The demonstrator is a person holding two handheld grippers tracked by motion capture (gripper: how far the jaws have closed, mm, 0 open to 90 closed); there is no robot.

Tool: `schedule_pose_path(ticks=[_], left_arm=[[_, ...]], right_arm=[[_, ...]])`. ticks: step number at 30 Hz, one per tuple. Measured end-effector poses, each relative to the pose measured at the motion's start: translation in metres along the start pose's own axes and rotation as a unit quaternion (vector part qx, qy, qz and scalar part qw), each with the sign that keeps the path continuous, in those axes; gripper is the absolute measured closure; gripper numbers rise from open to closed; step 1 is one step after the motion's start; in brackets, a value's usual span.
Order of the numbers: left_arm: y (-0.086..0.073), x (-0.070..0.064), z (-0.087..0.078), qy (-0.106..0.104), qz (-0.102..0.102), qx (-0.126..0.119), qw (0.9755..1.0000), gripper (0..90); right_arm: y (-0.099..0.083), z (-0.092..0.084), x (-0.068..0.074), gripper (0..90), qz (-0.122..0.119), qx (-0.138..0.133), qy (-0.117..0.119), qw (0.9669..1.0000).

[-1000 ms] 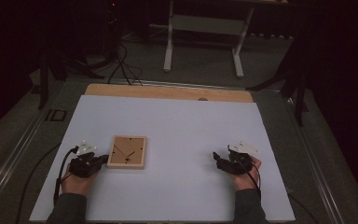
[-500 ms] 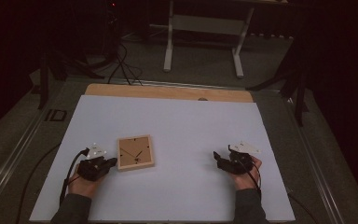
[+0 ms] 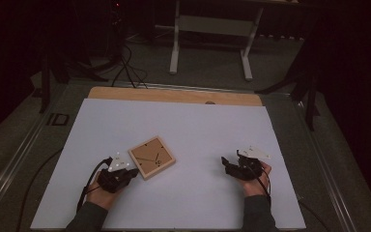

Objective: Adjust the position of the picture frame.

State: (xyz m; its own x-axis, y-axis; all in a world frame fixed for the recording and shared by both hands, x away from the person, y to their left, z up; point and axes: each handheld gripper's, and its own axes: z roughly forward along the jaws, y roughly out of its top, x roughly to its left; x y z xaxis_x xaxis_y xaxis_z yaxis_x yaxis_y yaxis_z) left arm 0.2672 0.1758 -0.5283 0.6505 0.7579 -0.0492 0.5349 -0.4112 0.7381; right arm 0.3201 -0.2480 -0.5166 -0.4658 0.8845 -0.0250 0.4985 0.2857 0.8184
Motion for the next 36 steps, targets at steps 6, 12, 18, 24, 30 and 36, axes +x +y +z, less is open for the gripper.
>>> schedule_pose_path(ticks=[6,12,18,24,30,36], left_arm=[[0.008,-0.014,0.011,-0.014,0.016,0.002,0.9998,89.5],[0.019,-0.025,0.024,-0.025,0.026,0.007,0.9993,89.5],[0.037,-0.038,0.039,-0.031,0.041,0.001,0.9987,89.5],[0.053,-0.043,0.053,-0.032,0.042,-0.004,0.9986,89.5],[0.063,-0.046,0.066,-0.035,0.037,-0.007,0.9987,89.5],[0.078,-0.051,0.082,-0.03,0.052,-0.001,0.9982,89.4]], right_arm=[[0.0,0.001,-0.001,30.2,0.001,0.001,0.0,1.0],[0.0,0.001,-0.001,30.2,-0.002,0.002,0.001,1.0],[0.0,0.001,-0.002,30.2,0.002,0.001,0.0,1.0],[0.0,0.0,-0.002,30.3,0.001,-0.001,0.001,1.0],[0.0,0.0,-0.003,30.3,0.001,0.0,0.0,1.0],[0.0,-0.001,-0.003,30.3,0.001,-0.001,0.0,1.0]])
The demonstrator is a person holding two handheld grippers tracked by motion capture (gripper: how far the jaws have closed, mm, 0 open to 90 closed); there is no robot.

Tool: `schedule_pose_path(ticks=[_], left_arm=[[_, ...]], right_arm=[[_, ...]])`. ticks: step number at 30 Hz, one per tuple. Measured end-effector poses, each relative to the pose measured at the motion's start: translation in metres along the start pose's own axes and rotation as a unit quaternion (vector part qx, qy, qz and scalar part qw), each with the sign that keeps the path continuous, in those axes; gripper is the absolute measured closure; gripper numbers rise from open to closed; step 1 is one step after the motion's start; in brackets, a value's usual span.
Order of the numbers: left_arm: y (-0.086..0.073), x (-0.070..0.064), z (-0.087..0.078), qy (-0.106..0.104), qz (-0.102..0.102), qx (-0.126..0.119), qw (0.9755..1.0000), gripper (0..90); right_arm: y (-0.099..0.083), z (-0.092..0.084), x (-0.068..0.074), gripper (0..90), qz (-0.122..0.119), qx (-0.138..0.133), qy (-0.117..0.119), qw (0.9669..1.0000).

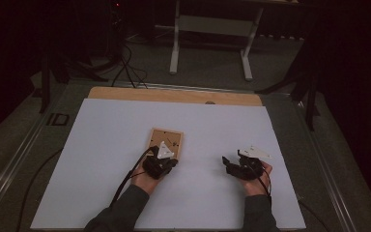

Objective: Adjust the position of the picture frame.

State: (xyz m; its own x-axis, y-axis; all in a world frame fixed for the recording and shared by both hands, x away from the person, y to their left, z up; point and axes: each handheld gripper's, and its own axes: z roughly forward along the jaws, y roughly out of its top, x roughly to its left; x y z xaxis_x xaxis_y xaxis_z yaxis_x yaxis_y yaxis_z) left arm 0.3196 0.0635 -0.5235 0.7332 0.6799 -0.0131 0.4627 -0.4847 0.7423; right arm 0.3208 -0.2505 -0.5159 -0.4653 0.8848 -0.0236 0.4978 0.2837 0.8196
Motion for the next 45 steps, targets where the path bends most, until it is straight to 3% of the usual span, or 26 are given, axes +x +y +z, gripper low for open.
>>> schedule_pose_path(ticks=[4,8,12,13,14,21,30,40,45], left_arm=[[0.004,0.007,-0.007,0.006,-0.004,-0.014,0.9999,89.4],[0.003,0.025,-0.02,0.031,-0.021,-0.028,0.9989,89.2],[0.003,0.048,-0.034,0.063,-0.043,-0.038,0.9963,89.2],[0.003,0.048,-0.034,0.063,-0.043,-0.038,0.9963,89.2],[0.003,0.059,-0.039,0.075,-0.058,-0.043,0.9946,89.2],[0.001,0.086,-0.039,0.097,-0.093,-0.039,0.9902,86.3],[-0.002,0.09,-0.024,0.102,-0.105,-0.015,0.9891,79.1],[-0.003,0.094,-0.022,0.09,-0.126,-0.019,0.9878,78.9],[-0.003,0.092,-0.023,0.085,-0.119,-0.016,0.9892,77.0]], right_arm=[[0.0,-0.001,0.0,30.3,0.002,-0.001,0.001,1.0],[0.0,-0.001,-0.001,30.4,0.002,-0.002,0.001,1.0],[0.0,-0.001,0.001,30.6,-0.001,-0.002,0.001,1.0],[0.0,-0.001,0.001,30.6,-0.001,-0.002,0.001,1.0],[0.0,-0.001,0.001,30.6,-0.001,-0.003,0.001,1.0],[0.0,0.0,0.001,30.6,-0.003,-0.004,0.002,1.0],[0.001,-0.001,0.002,30.6,-0.005,-0.005,0.002,1.0],[0.001,-0.001,0.002,30.6,-0.006,-0.006,0.004,1.0],[0.001,-0.001,0.002,30.6,-0.007,-0.007,0.004,0.9999]])
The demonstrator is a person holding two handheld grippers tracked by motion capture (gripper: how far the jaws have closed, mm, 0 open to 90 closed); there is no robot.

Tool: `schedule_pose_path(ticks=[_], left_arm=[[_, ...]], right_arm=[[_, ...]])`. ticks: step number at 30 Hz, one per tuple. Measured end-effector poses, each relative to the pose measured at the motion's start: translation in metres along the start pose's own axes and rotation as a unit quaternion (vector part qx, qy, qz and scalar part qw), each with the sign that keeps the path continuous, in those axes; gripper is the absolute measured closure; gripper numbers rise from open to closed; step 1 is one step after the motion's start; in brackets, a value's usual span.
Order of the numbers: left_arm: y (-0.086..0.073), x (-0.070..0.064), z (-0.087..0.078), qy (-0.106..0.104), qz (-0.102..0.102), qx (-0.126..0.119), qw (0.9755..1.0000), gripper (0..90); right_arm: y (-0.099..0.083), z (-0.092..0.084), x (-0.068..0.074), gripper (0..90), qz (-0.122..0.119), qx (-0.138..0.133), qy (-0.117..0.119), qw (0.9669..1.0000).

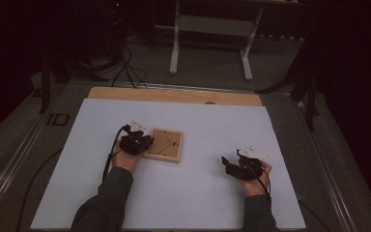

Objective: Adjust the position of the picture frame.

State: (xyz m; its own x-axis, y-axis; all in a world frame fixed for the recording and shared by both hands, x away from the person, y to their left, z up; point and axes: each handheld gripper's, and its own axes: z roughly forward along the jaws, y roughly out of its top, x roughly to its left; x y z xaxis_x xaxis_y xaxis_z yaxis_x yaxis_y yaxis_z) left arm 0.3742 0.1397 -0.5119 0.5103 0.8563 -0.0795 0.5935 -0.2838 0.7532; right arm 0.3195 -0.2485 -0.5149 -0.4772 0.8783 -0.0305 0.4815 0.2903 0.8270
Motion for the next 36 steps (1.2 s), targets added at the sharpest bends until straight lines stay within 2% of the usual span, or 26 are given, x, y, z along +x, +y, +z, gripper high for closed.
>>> schedule_pose_path(ticks=[3,5,6,7,9,11,13,24,32,36], left_arm=[[0.0,0.0,0.0,0.008,0.0,0.001,1.0,73.5],[-0.001,0.0,0.001,0.024,-0.003,0.009,0.9997,71.0],[-0.002,0.002,0.002,0.024,-0.006,0.011,0.9996,71.1],[-0.003,0.004,0.002,0.016,-0.015,0.008,0.9997,71.5],[-0.004,0.006,0.001,0.008,-0.021,0.006,0.9997,73.2],[-0.004,0.003,0.001,0.008,-0.017,0.007,0.9998,77.4],[-0.004,0.002,0.001,0.013,-0.018,0.008,0.9997,77.8],[-0.009,-0.004,-0.004,0.01,-0.047,0.006,0.9988,78.0],[-0.013,-0.014,-0.01,0.016,-0.04,0.011,0.999,77.7],[-0.016,-0.019,-0.013,0.009,-0.034,0.008,0.9994,77.2]], right_arm=[[0.0,0.0,0.0,30.6,0.001,0.0,-0.001,1.0],[0.0,0.0,0.0,30.6,0.001,-0.001,-0.001,1.0],[0.0,0.0,0.0,30.6,0.001,-0.001,0.0,1.0],[0.0,0.0,0.0,30.5,0.001,-0.001,0.0,1.0],[0.0,0.0,0.0,30.6,0.0,-0.001,0.0,1.0],[0.0,0.0,0.0,30.6,0.0,-0.001,0.0,1.0],[0.0,0.0,0.0,30.6,-0.001,-0.001,0.001,1.0],[0.0,0.0,0.001,30.6,-0.004,0.0,0.003,1.0],[0.0,0.0,0.002,30.6,-0.004,0.0,0.004,1.0],[0.0,0.0,0.002,30.6,-0.005,0.0,0.005,1.0]])
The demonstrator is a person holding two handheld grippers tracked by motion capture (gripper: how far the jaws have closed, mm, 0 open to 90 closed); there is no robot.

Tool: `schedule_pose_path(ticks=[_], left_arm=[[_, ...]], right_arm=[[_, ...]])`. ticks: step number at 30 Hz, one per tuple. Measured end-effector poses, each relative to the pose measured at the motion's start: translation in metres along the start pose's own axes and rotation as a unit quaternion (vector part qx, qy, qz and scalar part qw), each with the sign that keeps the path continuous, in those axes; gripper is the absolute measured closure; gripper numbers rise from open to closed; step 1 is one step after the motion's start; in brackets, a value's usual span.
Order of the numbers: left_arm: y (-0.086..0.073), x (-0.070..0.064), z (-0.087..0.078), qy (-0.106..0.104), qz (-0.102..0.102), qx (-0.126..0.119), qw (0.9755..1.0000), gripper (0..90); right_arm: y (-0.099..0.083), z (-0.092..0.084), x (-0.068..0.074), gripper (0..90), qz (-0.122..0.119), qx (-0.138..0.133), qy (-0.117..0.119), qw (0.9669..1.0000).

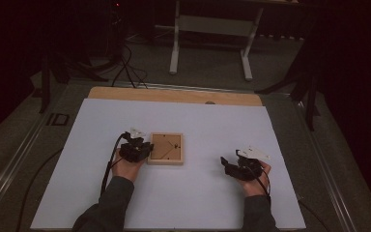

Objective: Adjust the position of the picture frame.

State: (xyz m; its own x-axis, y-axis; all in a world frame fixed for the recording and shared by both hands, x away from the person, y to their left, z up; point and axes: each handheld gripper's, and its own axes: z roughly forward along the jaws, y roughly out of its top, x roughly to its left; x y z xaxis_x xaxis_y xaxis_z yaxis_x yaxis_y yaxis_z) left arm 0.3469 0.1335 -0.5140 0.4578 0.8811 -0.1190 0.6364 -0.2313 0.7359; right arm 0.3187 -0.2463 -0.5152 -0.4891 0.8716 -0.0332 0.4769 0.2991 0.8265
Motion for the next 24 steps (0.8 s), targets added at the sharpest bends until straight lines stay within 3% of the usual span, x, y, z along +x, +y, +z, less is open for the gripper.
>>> schedule_pose_path(ticks=[24], left_arm=[[0.004,-0.017,0.009,-0.004,0.009,-0.004,0.9999,77.8]], right_arm=[[0.0,0.001,0.002,30.7,-0.005,0.002,0.004,1.0]])
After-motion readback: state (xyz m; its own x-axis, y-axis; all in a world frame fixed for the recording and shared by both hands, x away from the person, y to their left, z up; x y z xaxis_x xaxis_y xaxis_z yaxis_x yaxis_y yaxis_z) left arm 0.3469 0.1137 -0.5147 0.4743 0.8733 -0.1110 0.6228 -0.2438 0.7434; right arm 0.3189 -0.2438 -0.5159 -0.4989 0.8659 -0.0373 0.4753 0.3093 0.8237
